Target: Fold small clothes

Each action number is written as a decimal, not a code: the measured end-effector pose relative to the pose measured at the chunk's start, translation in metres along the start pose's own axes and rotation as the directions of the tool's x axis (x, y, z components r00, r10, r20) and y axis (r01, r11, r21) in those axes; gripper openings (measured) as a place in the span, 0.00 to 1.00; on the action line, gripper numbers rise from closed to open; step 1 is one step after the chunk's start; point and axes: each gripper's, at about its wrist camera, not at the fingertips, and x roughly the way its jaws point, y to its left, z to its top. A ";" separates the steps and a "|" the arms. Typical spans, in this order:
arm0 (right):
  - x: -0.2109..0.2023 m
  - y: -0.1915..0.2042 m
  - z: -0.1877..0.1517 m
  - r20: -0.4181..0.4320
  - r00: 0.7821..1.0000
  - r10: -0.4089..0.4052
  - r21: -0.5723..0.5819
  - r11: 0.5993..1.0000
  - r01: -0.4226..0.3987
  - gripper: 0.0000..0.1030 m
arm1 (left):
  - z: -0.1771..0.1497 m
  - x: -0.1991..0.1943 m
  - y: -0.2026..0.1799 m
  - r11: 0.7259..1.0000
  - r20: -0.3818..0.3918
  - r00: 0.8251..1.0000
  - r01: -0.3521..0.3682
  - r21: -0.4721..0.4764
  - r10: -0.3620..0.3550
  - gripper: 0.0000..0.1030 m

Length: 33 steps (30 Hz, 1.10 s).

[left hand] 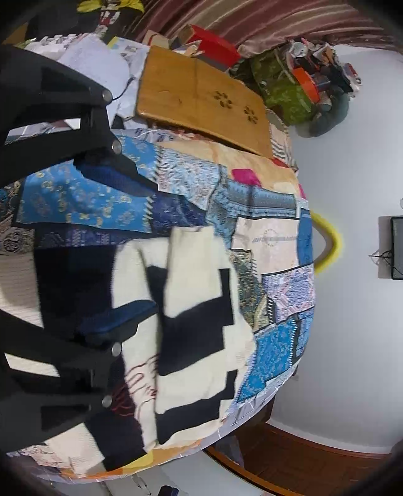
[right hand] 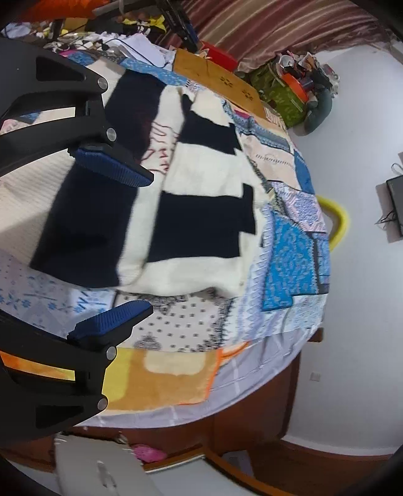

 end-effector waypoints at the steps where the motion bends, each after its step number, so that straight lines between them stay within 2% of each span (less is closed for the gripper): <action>1: 0.003 -0.002 -0.004 -0.011 1.000 0.004 0.012 1.000 -0.004 0.71 | -0.004 0.002 0.001 1.000 -0.013 1.000 0.003 -0.004 -0.003 0.70; 6: 0.025 -0.009 -0.023 -0.076 0.997 0.019 0.054 0.998 -0.015 0.71 | -0.025 0.027 0.007 0.999 -0.125 0.992 0.024 -0.036 -0.029 0.70; 14: 0.057 -0.022 -0.050 -0.151 0.986 0.074 0.142 0.988 -0.053 0.71 | -0.056 0.060 0.013 0.993 -0.253 0.964 0.065 -0.094 -0.087 0.70; 20: 0.070 -0.026 -0.067 -0.188 0.973 0.135 0.196 0.976 -0.097 0.71 | -0.067 0.073 0.012 0.985 -0.298 0.944 0.107 -0.133 -0.142 0.70; 23: 0.070 -0.023 -0.069 -0.181 0.972 0.150 0.192 0.975 -0.115 0.66 | -0.070 0.078 0.011 0.979 -0.311 0.934 0.130 -0.158 -0.175 0.70; 26: 0.067 -0.022 -0.067 -0.168 0.973 0.156 0.188 0.974 -0.124 0.56 | -0.071 0.080 0.007 0.969 -0.305 0.927 0.171 -0.178 -0.219 0.67; 28: 0.065 -0.021 -0.067 -0.157 0.976 0.152 0.178 0.976 -0.124 0.43 | -0.071 0.080 0.003 0.964 -0.308 0.920 0.192 -0.182 -0.242 0.54; 29: 0.065 -0.020 -0.066 -0.153 0.977 0.152 0.175 0.977 -0.124 0.39 | -0.071 0.080 0.001 0.963 -0.310 0.918 0.199 -0.179 -0.248 0.52; 31: 0.063 -0.021 -0.065 -0.147 0.977 0.156 0.173 0.976 -0.130 0.25 | -0.068 0.079 -0.004 0.966 -0.305 0.921 0.201 -0.160 -0.242 0.43; 32: 0.063 -0.021 -0.063 -0.147 0.977 0.155 0.173 0.976 -0.129 0.21 | -0.067 0.078 -0.006 0.968 -0.301 0.923 0.204 -0.148 -0.240 0.39; 33: 0.062 -0.023 -0.062 -0.144 0.977 0.156 0.172 0.976 -0.131 0.14 | -0.066 0.077 -0.008 0.969 -0.297 0.925 0.205 -0.136 -0.238 0.27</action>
